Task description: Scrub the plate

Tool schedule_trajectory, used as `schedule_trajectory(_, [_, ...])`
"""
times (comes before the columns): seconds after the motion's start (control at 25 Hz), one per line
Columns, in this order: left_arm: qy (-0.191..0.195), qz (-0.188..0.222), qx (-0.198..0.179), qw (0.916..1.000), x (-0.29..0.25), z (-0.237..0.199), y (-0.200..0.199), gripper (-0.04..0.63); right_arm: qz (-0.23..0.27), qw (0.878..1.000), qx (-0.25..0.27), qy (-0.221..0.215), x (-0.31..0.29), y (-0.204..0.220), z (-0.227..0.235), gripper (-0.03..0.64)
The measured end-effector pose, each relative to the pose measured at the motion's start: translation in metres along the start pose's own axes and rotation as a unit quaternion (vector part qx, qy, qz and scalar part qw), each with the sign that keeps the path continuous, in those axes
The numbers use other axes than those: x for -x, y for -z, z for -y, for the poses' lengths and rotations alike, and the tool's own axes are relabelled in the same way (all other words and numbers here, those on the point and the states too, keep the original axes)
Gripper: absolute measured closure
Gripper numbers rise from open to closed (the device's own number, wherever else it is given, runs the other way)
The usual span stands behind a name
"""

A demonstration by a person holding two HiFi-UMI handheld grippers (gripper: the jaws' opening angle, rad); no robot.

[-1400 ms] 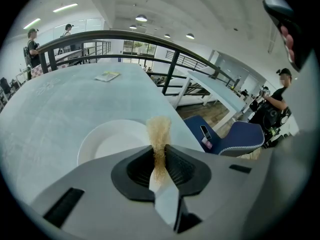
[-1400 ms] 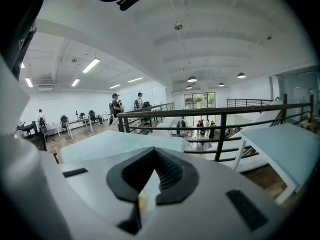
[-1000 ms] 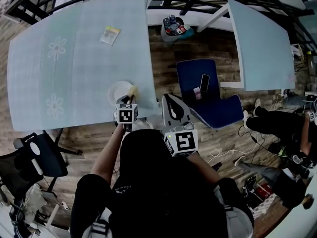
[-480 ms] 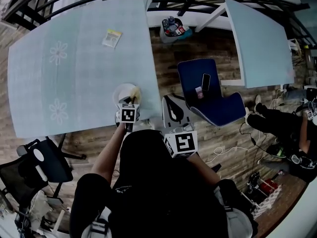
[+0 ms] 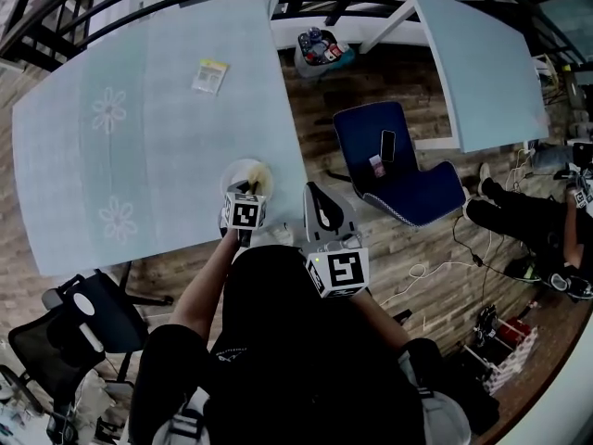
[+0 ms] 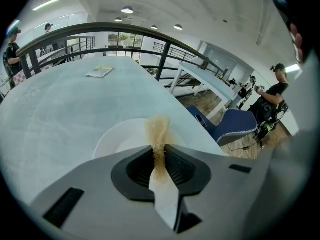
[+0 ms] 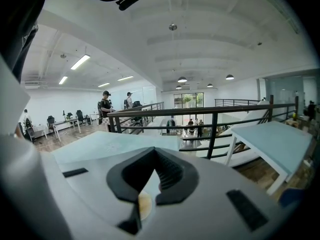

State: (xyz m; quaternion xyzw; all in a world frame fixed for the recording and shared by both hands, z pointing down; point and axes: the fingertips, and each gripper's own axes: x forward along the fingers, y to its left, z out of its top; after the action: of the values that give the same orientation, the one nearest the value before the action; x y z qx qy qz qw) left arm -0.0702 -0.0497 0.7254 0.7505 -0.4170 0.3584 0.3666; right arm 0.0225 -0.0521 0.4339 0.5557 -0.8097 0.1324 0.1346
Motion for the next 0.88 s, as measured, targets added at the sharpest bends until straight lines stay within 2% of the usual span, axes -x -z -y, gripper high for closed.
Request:
schedule_trajectory(0.52, [-0.009,-0.007,-0.014,0.9998,0.012,-0.03,0.006,0.529,0.003,1.0,-0.013,0.016,-0.006,0.003,-0.025,0.612])
schedule_trajectory(0.88, [-0.031,-0.003,-0.003,0.9995,0.021,-0.049,0.009,0.529,0.004,1.0,-0.011,0.005,-0.009,0.001,-0.033,0.613])
